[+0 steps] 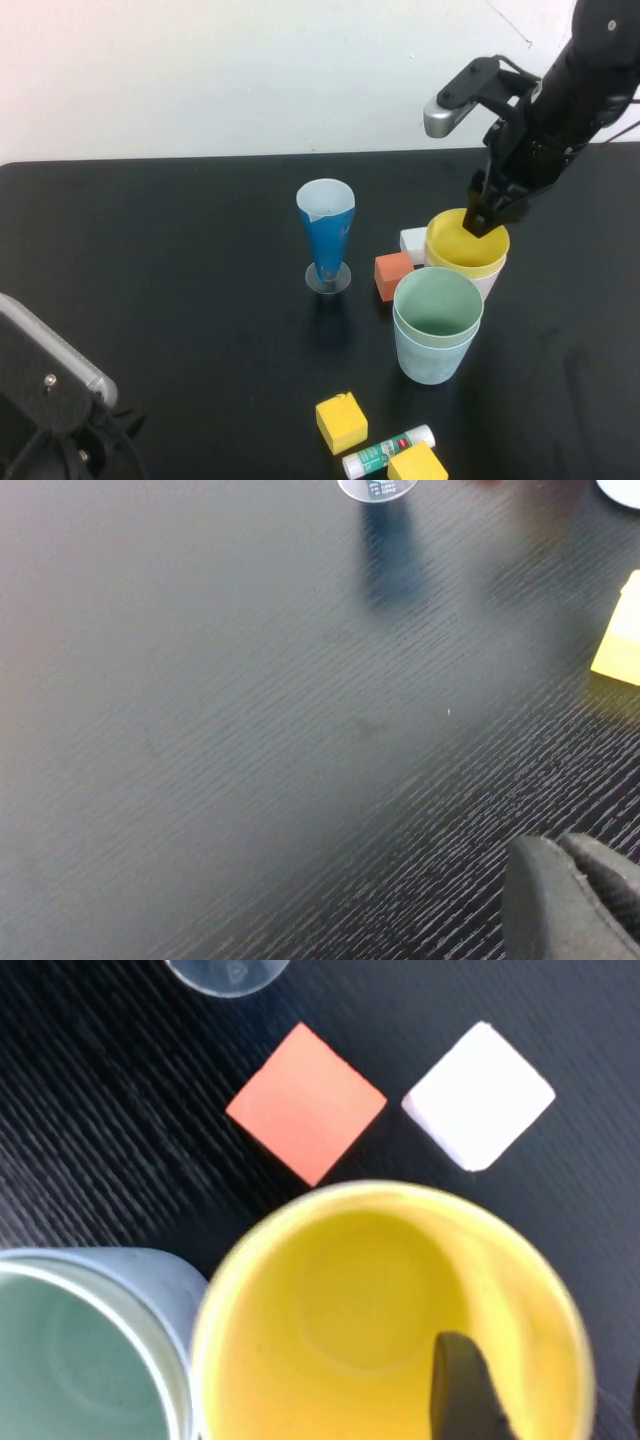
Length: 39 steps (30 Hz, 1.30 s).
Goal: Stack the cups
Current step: Pick up the pink cup, then place the pink cup on the green cup
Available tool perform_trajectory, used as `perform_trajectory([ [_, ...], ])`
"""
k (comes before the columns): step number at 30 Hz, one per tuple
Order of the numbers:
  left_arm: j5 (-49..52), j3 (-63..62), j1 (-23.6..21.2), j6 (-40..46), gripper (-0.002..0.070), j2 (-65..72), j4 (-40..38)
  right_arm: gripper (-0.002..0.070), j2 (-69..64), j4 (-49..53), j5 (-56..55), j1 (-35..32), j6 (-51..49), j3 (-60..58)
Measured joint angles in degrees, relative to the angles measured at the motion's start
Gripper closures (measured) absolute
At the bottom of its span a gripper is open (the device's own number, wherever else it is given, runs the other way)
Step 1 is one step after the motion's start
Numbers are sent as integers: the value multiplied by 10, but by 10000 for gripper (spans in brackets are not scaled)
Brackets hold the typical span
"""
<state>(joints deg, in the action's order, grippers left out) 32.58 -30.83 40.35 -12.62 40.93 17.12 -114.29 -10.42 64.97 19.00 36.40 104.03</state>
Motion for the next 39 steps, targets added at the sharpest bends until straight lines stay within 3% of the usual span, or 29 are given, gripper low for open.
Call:
perform_trajectory([
  [8,1,0,0,-18,676,0,0,353,-61,0,8,0,-7,0],
  [13,1,0,0,-22,676,0,-3,589,-88,10,31,0,-3,0],
  [22,1,13,0,-24,676,0,-11,590,-20,108,49,0,-46,42],
  [30,17,17,0,-26,676,0,-18,591,119,40,59,43,-2,50],
  [39,19,17,0,-26,676,0,-35,591,132,60,63,97,-6,-32],
])
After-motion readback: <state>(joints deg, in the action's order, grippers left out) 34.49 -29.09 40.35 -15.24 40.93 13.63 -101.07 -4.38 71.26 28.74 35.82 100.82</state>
